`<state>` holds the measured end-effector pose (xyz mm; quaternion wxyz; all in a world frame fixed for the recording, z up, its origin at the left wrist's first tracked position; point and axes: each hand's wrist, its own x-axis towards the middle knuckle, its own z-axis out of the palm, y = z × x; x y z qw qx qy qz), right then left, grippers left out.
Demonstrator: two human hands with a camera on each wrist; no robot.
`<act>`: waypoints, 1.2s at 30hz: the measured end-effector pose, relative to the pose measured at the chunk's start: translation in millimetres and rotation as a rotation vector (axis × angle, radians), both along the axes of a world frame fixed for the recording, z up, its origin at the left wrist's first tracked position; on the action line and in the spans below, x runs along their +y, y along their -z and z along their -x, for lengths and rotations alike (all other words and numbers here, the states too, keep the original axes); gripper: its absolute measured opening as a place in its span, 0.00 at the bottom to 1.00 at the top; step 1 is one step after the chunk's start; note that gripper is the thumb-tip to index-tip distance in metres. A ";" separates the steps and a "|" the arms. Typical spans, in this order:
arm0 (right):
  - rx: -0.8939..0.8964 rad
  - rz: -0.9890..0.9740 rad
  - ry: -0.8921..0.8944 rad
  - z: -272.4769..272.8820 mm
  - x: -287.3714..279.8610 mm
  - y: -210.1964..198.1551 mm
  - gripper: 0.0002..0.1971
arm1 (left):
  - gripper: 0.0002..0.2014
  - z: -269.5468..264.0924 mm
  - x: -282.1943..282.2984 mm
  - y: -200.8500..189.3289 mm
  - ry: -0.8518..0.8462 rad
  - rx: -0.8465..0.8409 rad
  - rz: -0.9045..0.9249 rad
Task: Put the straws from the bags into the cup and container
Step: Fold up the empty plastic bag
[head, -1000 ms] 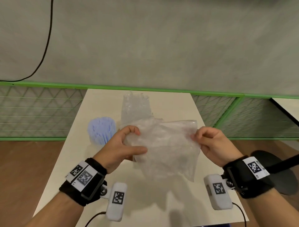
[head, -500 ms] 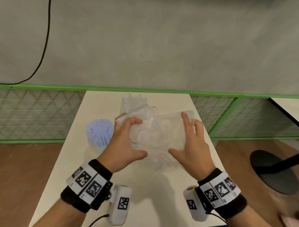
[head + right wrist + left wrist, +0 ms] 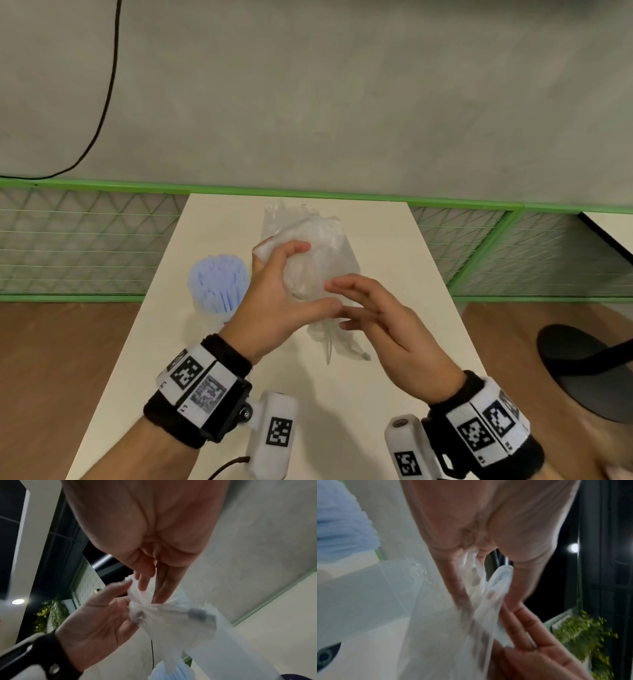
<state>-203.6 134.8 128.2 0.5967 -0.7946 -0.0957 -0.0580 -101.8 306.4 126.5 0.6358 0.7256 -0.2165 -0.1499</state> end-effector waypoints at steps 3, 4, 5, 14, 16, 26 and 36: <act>-0.062 0.016 0.090 -4.5 -2.7 -0.3 0.23 | 0.33 0.7 -0.1 0.9 -0.014 -0.069 -0.042; -0.128 0.062 0.209 -7.2 -4.9 2.0 0.23 | 0.33 1.5 -0.8 0.7 0.001 -0.086 -0.042; -0.181 0.126 0.342 -9.8 -8.1 5.2 0.25 | 0.33 2.5 -1.5 -0.3 0.025 -0.097 -0.032; 0.261 -0.041 0.131 -10.0 -21.2 7.2 0.16 | 0.37 -0.6 3.7 -3.2 0.118 -0.096 -0.030; 0.263 -0.149 0.130 -7.8 -24.9 2.6 0.16 | 0.35 -3.2 8.1 1.2 0.132 -0.091 -0.119; 0.093 -0.256 0.015 -18.7 -10.9 -3.8 0.09 | 0.13 10.1 -5.9 -0.6 0.289 0.135 0.009; -0.191 0.130 0.035 -22.7 -11.2 10.8 0.12 | 0.13 10.7 3.3 -4.2 0.267 0.265 -0.019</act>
